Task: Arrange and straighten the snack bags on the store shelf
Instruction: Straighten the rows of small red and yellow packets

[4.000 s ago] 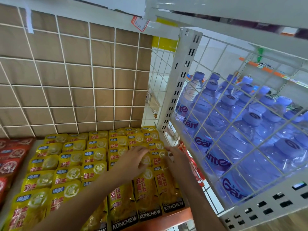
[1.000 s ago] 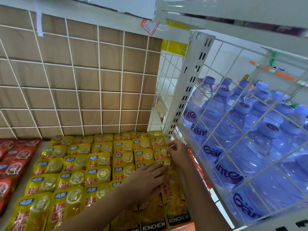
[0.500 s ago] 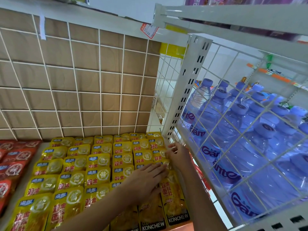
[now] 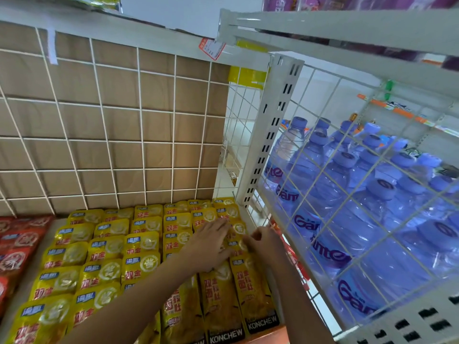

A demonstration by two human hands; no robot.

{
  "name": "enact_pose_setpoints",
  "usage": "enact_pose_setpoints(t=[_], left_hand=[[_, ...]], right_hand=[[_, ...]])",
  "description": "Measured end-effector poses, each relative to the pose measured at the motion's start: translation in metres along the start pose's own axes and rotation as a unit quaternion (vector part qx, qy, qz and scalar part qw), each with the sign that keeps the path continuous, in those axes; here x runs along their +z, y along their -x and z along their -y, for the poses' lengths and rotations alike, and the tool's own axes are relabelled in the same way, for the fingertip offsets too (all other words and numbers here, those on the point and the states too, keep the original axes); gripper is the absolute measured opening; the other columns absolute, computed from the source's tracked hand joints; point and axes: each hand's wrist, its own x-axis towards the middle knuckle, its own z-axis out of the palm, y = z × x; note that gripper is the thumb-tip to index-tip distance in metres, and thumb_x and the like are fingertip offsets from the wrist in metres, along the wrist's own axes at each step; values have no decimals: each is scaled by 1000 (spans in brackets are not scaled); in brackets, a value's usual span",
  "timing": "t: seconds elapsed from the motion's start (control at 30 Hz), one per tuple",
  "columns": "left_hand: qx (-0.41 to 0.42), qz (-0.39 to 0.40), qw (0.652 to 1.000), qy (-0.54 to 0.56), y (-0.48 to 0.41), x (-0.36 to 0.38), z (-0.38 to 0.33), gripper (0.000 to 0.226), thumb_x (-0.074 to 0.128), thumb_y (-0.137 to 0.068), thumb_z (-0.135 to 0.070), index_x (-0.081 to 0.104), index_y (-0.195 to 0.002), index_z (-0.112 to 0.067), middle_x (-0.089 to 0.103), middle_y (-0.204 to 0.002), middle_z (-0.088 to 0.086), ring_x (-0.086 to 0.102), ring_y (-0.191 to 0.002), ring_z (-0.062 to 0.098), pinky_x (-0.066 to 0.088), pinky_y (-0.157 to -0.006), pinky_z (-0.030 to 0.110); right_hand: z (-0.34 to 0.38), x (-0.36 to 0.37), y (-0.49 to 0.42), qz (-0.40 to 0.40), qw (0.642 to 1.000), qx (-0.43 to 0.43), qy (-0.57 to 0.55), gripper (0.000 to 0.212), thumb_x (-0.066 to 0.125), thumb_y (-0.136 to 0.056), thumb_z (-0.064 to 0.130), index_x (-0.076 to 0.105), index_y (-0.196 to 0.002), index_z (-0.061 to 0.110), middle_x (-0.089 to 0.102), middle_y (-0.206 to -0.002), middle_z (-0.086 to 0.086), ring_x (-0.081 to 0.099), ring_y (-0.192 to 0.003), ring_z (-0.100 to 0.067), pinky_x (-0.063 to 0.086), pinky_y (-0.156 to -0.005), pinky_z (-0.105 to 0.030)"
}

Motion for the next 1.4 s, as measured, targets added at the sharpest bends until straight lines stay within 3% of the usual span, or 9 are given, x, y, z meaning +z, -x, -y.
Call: enact_pose_setpoints(t=[0.27, 0.43, 0.63, 0.73, 0.87, 1.4], left_hand=[[-4, 7, 1000, 3, -6, 3, 5, 65, 36, -96, -46, 12, -149, -17, 4, -157, -2, 2, -144, 15, -3, -115, 32], [-38, -31, 998, 34, -21, -5, 13, 62, 39, -95, -45, 20, -146, -17, 13, -155, 0, 11, -142, 19, 9, -115, 35], [-38, -5, 999, 24, -48, -19, 27, 66, 49, -92, -44, 25, -144, -11, 24, -151, 5, 23, -138, 23, 17, -112, 35], [-40, -8, 997, 60, -51, -20, 30, 67, 56, -89, -43, 30, -143, -13, 36, -145, 6, 33, -132, 23, 25, -108, 33], [-32, -14, 996, 79, -49, -20, 32, 70, 57, -87, -45, 30, -143, -13, 35, -146, 5, 33, -133, 22, 26, -107, 31], [-1, -32, 995, 92, -52, -15, 40, 66, 58, -87, -43, 33, -142, -17, 38, -144, 4, 35, -132, 21, 28, -107, 31]], right_hand=[[-2, 4, -4, -3, 1000, 23, -19, 26, 62, -85, 33, 62, -95, 9, 52, -75, 8, 55, -80, -14, 39, -66, -24], [-4, 5, -4, -10, 999, 22, -26, 24, 63, -84, 34, 61, -88, 11, 51, -72, 11, 57, -79, -15, 43, -69, -27], [-3, 9, 0, -18, 998, 43, -44, 21, 63, -83, 38, 59, -86, 17, 65, -85, 2, 62, -80, -15, 51, -77, -36], [-3, 10, 2, -27, 998, 43, -49, 18, 63, -83, 37, 59, -83, 19, 64, -81, 4, 62, -78, -14, 51, -76, -36], [-3, 10, 2, -30, 997, 44, -55, 19, 64, -82, 35, 53, -71, 24, 64, -77, 4, 62, -74, -14, 51, -74, -37], [-1, 11, 5, -35, 996, 47, -73, 16, 64, -82, 34, 56, -75, 22, 64, -77, 3, 62, -74, -13, 53, -76, -40]])
